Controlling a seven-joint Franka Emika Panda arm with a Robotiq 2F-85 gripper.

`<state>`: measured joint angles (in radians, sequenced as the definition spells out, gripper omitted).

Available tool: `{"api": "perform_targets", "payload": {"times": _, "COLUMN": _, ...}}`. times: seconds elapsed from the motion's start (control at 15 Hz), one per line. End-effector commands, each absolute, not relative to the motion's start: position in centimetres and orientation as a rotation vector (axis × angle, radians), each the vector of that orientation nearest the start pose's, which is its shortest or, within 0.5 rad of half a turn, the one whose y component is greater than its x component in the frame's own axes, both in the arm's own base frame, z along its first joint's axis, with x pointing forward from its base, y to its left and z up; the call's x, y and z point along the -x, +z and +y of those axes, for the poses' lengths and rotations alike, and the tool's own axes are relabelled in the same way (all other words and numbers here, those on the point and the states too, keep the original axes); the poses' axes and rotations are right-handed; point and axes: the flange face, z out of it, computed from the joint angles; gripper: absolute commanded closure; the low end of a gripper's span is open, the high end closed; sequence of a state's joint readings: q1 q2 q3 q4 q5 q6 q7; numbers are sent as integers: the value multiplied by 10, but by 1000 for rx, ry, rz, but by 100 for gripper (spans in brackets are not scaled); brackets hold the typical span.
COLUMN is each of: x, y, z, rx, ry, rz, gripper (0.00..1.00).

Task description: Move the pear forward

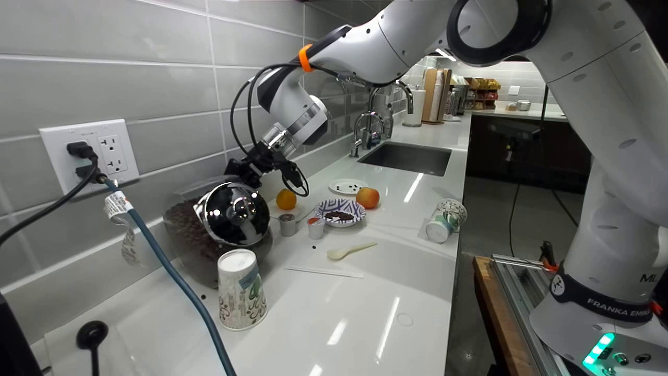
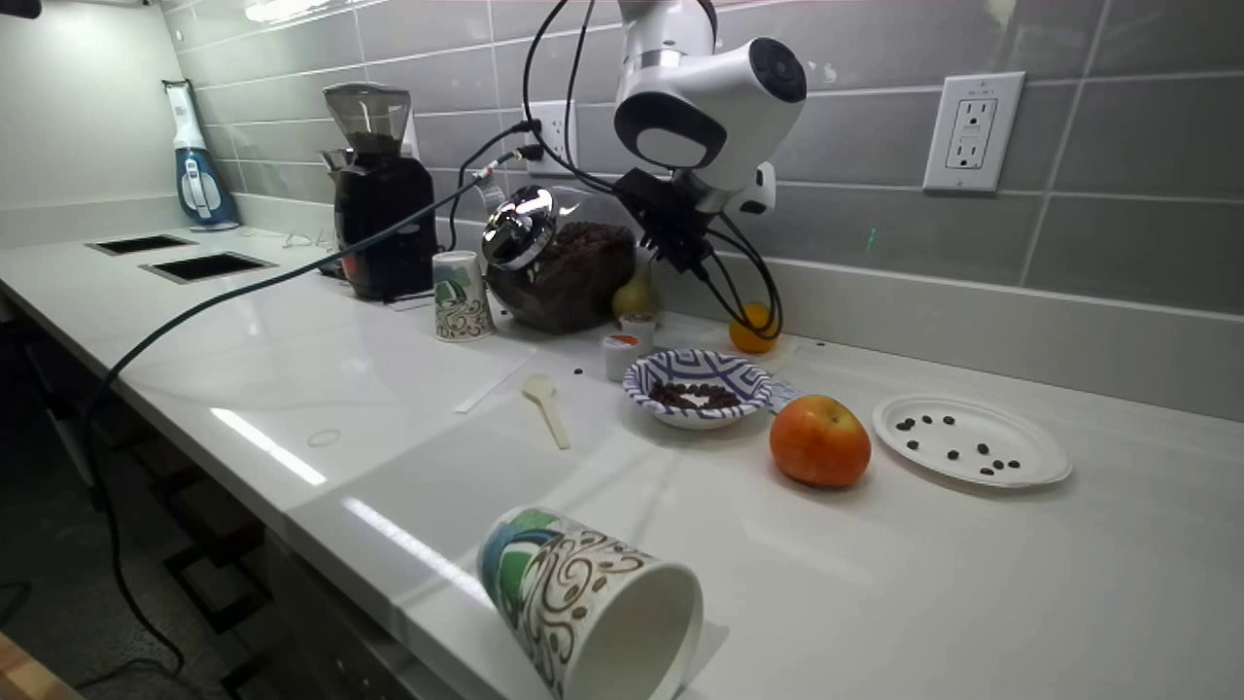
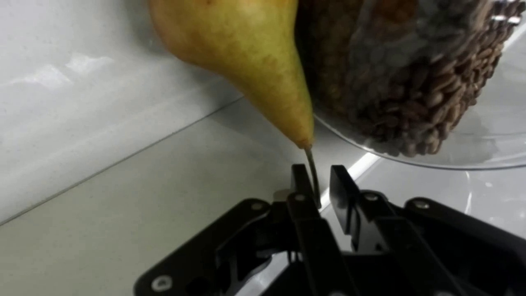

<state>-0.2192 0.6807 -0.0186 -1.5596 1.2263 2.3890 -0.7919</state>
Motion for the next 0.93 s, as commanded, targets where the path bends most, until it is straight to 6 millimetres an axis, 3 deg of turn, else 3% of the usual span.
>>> {"api": "perform_targets", "payload": {"times": 0.0, "x": -715, "y": 262, "z": -156, "rx": 2307, "ry": -709, "rz": 412, "gripper": 77}}
{"api": "perform_targets", "payload": {"times": 0.4, "x": -717, "y": 261, "z": -154, "rx": 2313, "ry": -723, "rz": 402, "gripper": 81}}
{"api": "perform_targets", "payload": {"times": 0.6, "x": -717, "y": 258, "z": -154, "rx": 2315, "ry": -728, "rz": 401, "gripper": 98}}
{"api": "perform_targets", "payload": {"times": 0.87, "x": -715, "y": 261, "z": -153, "rx": 2315, "ry": -730, "rz": 394, "gripper": 96}}
